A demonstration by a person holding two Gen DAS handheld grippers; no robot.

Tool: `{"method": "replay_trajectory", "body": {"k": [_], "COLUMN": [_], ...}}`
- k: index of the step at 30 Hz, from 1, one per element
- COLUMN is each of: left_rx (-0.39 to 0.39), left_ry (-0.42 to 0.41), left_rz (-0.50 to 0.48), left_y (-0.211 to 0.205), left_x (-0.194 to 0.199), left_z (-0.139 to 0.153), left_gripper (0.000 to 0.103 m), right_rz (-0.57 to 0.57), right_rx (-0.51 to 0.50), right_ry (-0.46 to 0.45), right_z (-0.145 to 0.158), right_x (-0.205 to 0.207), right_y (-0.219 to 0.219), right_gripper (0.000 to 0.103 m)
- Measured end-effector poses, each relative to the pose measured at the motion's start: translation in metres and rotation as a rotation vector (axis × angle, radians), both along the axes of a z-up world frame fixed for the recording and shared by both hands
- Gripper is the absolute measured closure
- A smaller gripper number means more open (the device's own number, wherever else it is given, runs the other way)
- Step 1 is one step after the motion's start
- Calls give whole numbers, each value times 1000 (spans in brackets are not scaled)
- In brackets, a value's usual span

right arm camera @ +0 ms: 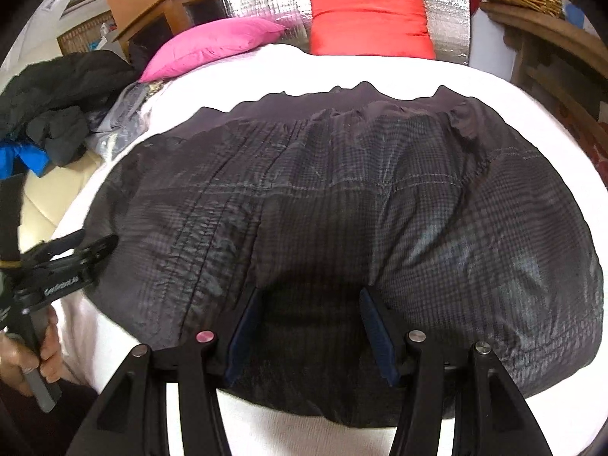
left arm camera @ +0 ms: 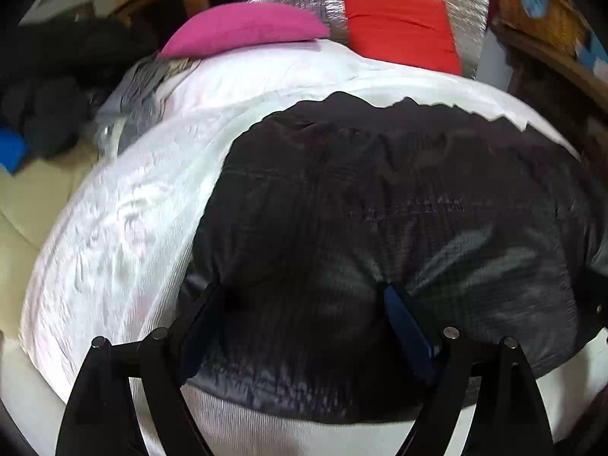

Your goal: Fold large clothes

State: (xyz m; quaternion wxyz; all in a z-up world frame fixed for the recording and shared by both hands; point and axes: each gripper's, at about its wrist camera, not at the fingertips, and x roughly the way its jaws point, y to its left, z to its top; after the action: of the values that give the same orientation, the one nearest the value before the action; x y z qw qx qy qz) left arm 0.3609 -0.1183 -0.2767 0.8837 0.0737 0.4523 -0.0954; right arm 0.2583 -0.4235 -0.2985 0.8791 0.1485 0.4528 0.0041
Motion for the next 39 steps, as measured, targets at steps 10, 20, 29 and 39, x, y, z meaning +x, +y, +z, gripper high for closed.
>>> {"method": "replay_trajectory", "body": {"k": [10, 20, 29, 39], "left_rx": [-38, 4, 16, 51], "left_ry": [-70, -48, -158, -193], "left_rz": [144, 136, 151, 133], "left_y": [49, 43, 52, 46], "left_x": [-12, -14, -15, -18], "left_z": [25, 22, 41, 43], "left_gripper": [17, 17, 17, 17], "right_rz": [-250, -201, -253, -227], "right_rx": [142, 121, 260, 265], "right_ry": [-28, -54, -26, 24], "right_z": [1, 25, 22, 17], "right_x": [-32, -42, -41, -30], "right_y": [-82, -80, -121, -118], "right_gripper": [45, 45, 44, 42]}}
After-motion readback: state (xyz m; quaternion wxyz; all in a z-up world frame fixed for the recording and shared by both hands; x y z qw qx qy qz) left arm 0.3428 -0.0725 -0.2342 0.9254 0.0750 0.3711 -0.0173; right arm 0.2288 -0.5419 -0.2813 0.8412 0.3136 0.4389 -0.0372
